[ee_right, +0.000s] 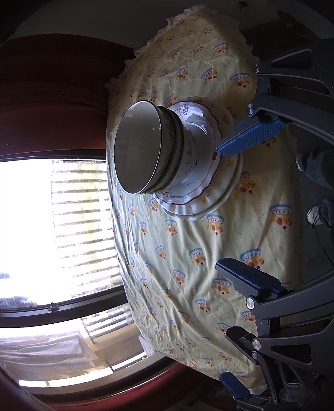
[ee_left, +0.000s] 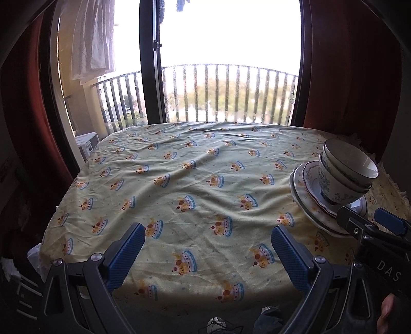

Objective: Organize plates and bowls

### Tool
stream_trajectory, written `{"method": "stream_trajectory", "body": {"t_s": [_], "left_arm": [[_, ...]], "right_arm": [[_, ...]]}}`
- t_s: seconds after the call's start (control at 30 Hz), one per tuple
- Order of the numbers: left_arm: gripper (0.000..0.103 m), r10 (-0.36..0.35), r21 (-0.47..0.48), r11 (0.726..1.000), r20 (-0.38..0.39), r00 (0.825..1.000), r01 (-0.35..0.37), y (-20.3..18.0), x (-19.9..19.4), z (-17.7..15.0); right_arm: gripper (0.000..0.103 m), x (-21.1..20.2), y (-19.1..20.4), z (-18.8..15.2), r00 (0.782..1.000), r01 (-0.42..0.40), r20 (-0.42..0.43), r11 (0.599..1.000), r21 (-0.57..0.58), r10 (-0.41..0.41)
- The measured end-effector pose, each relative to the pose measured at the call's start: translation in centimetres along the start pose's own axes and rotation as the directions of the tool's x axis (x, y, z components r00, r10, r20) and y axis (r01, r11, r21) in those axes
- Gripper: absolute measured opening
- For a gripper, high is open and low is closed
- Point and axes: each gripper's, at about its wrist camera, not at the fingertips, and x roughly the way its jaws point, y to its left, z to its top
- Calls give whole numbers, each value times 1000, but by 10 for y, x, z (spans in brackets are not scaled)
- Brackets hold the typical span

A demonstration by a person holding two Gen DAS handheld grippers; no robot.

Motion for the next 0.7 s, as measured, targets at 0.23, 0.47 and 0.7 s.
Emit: {"method": "stream_trajectory", "body": {"t_s": [0.23,0.47,0.7], "left_arm": [[100,-15,-4,1000,2,1000,15,-1,2,3],[101,-15,-8,1000,-2,1000,15,0,5,4],[102,-13,-9,1000,2,1000,13,0,6,5]], "right_arm": [[86,1,-1,3,1000,17,-2,1000,2,-17],[86,2,-1,3,1000,18,-3,1000,1,-18],[86,5,-2,6,1000,18,-4,1000,3,-18]]}}
